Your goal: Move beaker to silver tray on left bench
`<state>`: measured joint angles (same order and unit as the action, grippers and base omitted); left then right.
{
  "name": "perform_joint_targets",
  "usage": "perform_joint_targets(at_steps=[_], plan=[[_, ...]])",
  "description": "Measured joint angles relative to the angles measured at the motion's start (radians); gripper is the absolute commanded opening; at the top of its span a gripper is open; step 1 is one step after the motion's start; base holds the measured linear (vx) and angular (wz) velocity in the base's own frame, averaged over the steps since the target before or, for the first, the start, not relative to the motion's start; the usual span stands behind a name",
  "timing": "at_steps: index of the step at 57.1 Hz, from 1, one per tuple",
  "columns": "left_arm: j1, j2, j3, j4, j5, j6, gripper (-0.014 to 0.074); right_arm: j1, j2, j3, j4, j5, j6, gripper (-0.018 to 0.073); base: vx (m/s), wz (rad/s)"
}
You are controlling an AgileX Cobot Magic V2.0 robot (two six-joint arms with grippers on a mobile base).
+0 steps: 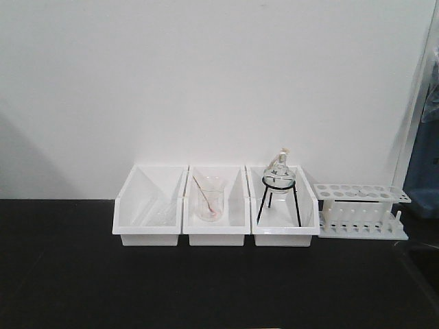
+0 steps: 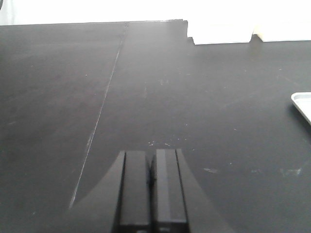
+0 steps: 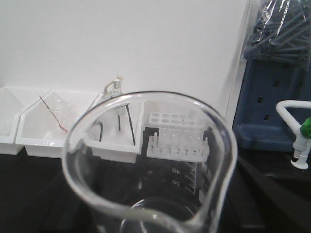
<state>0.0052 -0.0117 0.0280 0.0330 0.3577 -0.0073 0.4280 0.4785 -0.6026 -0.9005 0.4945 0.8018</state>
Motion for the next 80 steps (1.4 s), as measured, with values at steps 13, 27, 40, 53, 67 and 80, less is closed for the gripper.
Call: perform_joint_targets(at_steps=[13, 27, 40, 53, 67, 80], plan=[[0.0, 0.0, 0.0, 0.0, 0.0, 0.0, 0.0001, 0.0, 0.0, 0.0, 0.0, 0.0, 0.0, -0.0006, 0.0, 0.0], [0.0, 0.0, 0.0, 0.0, 0.0, 0.0, 0.0001, 0.0, 0.0, 0.0, 0.001, 0.0, 0.0, -0.0006, 0.0, 0.0], [0.0, 0.0, 0.0, 0.0, 0.0, 0.0, 0.0001, 0.0, 0.04, 0.0, 0.003, -0.096, 0.031, -0.0004, 0.0, 0.0], [0.0, 0.0, 0.0, 0.0, 0.0, 0.0, 0.0001, 0.0, 0.367, 0.0, -0.017, -0.428, 0.049, -0.0003, 0.0, 0.0], [0.0, 0.0, 0.0, 0.0, 0.0, 0.0, 0.0001, 0.0, 0.896, 0.0, -0.048, -0.997, -0.021, -0.0003, 0.0, 0.0], [0.0, 0.0, 0.0, 0.0, 0.0, 0.0, 0.0001, -0.122, 1.384, -0.1, 0.004, -1.489, -0.143, -0.0003, 0.0, 0.0]])
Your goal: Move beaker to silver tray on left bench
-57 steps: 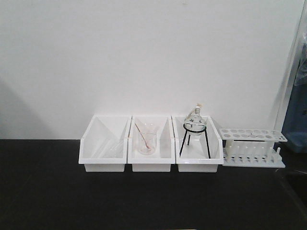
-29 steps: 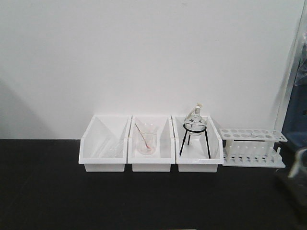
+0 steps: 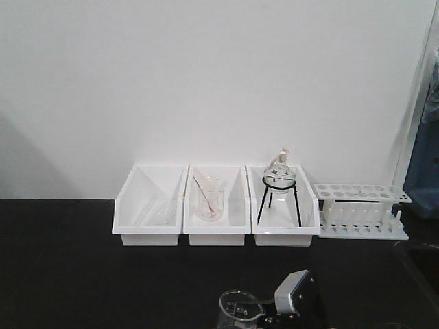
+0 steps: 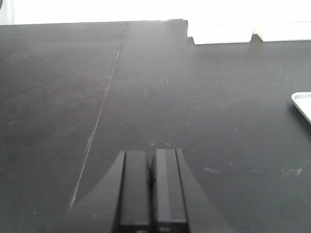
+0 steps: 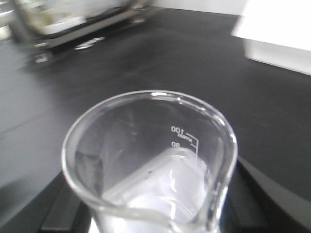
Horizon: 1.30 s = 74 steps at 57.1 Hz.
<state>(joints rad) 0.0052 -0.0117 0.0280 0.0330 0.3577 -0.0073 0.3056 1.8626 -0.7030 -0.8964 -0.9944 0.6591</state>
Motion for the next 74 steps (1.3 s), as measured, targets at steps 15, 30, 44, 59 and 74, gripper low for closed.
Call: perform_joint_targets(at_steps=[15, 30, 44, 59, 74], plan=[[0.0, 0.0, 0.0, 0.0, 0.0, 0.0, 0.0001, -0.017, 0.043, -0.035, 0.032, 0.115, -0.145, -0.0003, 0.0, 0.0], [0.0, 0.0, 0.0, 0.0, 0.0, 0.0, 0.0001, -0.017, 0.109, -0.039, 0.025, 0.165, -0.222, -0.0003, 0.0, 0.0], [0.0, 0.0, 0.0, 0.0, 0.0, 0.0, 0.0001, -0.017, 0.174, -0.043, 0.023, 0.112, -0.26, 0.0014, 0.0, 0.0], [0.0, 0.0, 0.0, 0.0, 0.0, 0.0, 0.0001, -0.017, 0.18, -0.043, 0.024, 0.101, -0.268, 0.0183, 0.0, 0.0], [0.0, 0.0, 0.0, 0.0, 0.0, 0.0, 0.0001, -0.017, 0.18, -0.043, 0.025, 0.101, -0.263, 0.0561, 0.0, 0.0]])
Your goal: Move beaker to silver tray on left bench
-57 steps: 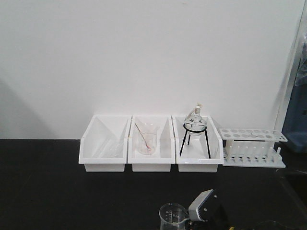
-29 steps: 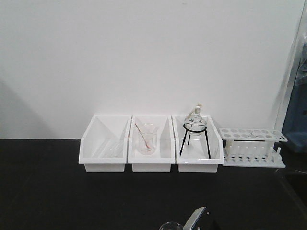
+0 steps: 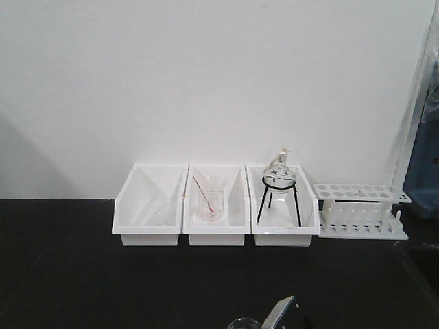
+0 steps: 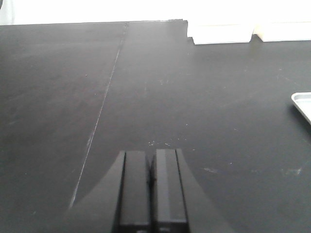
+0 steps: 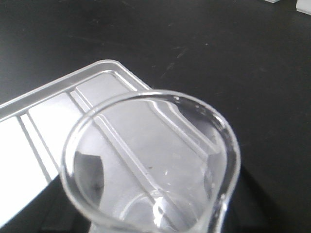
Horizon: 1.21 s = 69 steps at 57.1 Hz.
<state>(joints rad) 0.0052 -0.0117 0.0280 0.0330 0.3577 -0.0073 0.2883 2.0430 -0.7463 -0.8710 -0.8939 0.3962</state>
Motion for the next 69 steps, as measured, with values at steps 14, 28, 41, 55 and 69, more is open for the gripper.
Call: perform_joint_targets(at_steps=[14, 28, 41, 55, 69], plan=[[0.0, 0.0, 0.0, 0.0, 0.0, 0.0, 0.0001, 0.0, -0.001, 0.0, 0.041, 0.005, 0.007, 0.0727, 0.0, 0.0], [0.0, 0.0, 0.0, 0.0, 0.0, 0.0, 0.0001, 0.0, -0.114, 0.0, 0.042, 0.008, 0.007, 0.0683, 0.0, 0.0], [0.0, 0.0, 0.0, 0.0, 0.0, 0.0, 0.0001, 0.0, -0.267, 0.0, 0.042, 0.027, 0.007, 0.057, 0.0, 0.0], [0.0, 0.0, 0.0, 0.0, 0.0, 0.0, 0.0001, 0.0, -0.504, 0.005, 0.038, 0.318, 0.164, 0.0171, 0.0, 0.0], [0.0, 0.0, 0.0, 0.0, 0.0, 0.0, 0.0001, 0.0, -0.838, 0.011, 0.025, 0.824, 0.418, -0.0013, 0.0, 0.0]])
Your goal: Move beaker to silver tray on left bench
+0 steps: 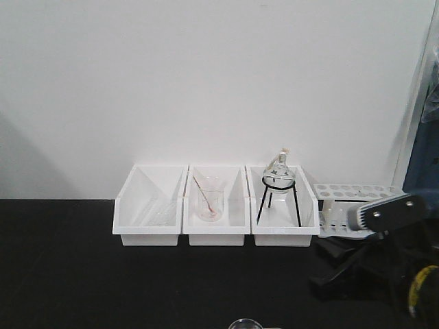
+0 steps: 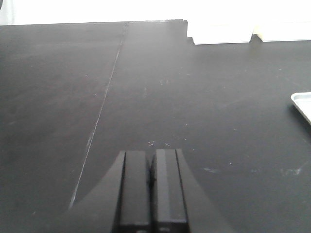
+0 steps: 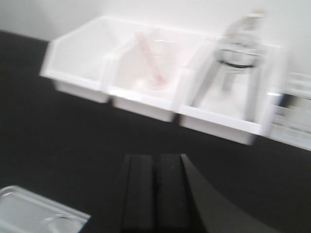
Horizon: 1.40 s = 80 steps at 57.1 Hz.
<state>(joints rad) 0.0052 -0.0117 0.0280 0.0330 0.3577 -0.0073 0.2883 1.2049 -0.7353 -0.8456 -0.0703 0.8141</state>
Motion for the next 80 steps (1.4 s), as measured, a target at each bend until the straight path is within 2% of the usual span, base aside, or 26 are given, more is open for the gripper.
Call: perform_joint_targets(at_steps=[7, 16, 53, 58, 61, 67, 73, 80], plan=[[0.0, 0.0, 0.0, 0.0, 0.0, 0.0, 0.0001, 0.0, -0.132, 0.001, -0.002, 0.216, 0.02, -0.0011, 0.0, 0.0], [0.0, 0.0, 0.0, 0.0, 0.0, 0.0, 0.0001, 0.0, -0.235, 0.001, 0.003, 0.334, 0.022, -0.0011, 0.0, 0.0], [0.0, 0.0, 0.0, 0.0, 0.0, 0.0, 0.0001, 0.0, -0.296, 0.001, 0.007, 0.36, 0.022, -0.0011, 0.0, 0.0], [0.0, 0.0, 0.0, 0.0, 0.0, 0.0, 0.0001, 0.0, -0.296, 0.001, 0.035, 0.362, 0.021, -0.0011, 0.0, 0.0], [0.0, 0.0, 0.0, 0.0, 0.0, 0.0, 0.0001, 0.0, -0.296, 0.001, 0.085, 0.365, 0.006, -0.0011, 0.0, 0.0], [0.0, 0.0, 0.0, 0.0, 0.0, 0.0, 0.0001, 0.0, -0.296, 0.005, 0.245, 0.374, -0.132, -0.0011, 0.0, 0.0], [0.0, 0.0, 0.0, 0.0, 0.0, 0.0, 0.0001, 0.0, -0.317, 0.05, 0.45, 0.352, -0.393, -0.0011, 0.0, 0.0], [0.0, 0.0, 0.0, 0.0, 0.0, 0.0, 0.0001, 0.0, -0.371, 0.184, 0.681, 0.262, -0.695, -0.0011, 0.0, 0.0]])
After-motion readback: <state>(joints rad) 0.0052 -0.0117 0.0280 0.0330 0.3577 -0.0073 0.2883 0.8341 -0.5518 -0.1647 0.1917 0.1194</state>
